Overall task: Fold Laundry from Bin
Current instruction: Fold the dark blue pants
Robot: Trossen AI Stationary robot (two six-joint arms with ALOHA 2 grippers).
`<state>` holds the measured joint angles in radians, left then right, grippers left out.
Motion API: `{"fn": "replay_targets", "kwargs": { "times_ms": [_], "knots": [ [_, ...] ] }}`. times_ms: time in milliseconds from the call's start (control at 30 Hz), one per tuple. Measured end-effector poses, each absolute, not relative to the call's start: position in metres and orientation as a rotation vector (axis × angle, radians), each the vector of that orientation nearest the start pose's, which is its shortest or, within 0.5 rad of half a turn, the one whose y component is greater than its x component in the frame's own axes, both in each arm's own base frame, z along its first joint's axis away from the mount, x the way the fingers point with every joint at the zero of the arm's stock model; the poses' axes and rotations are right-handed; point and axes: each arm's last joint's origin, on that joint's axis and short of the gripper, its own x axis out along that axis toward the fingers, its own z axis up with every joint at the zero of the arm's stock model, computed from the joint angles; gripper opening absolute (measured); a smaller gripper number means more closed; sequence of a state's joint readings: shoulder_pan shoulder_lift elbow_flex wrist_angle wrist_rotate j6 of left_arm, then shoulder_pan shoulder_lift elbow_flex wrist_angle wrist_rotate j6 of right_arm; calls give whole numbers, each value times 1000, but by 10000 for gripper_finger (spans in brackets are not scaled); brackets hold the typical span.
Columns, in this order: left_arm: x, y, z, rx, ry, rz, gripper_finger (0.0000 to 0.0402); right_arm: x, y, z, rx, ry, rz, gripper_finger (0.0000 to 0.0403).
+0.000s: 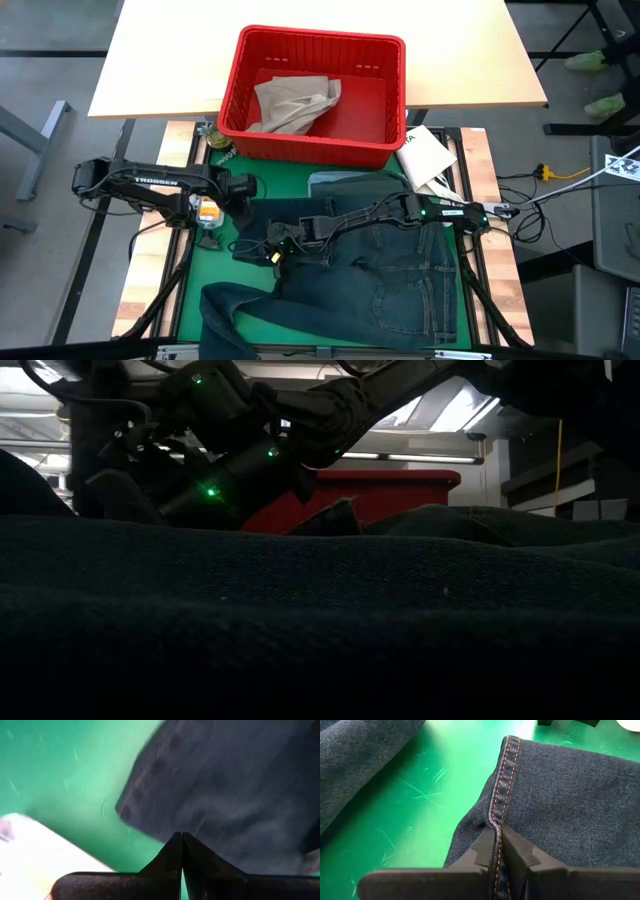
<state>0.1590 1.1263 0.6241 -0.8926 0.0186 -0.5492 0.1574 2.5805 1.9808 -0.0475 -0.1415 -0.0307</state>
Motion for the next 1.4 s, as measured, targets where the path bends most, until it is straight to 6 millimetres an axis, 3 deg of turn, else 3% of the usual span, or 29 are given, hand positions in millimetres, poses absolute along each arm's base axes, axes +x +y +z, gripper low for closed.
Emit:
{"fn": "replay_targets", "kwargs": {
  "times_ms": [400,767,933,1167,1400],
  "knots": [
    [155,26,141,-535,1217,643,0,549,91,97,-35,644,299,30],
    [158,39,140,-405,1094,796,0,549,92,97,-44,643,281,31],
    [161,40,150,-389,1108,782,0,549,92,97,-53,643,258,30],
    [167,39,182,-358,1133,722,0,555,91,108,-64,627,261,30],
    [164,38,198,-332,1185,690,0,563,93,135,-125,586,287,30]
  ]
}}
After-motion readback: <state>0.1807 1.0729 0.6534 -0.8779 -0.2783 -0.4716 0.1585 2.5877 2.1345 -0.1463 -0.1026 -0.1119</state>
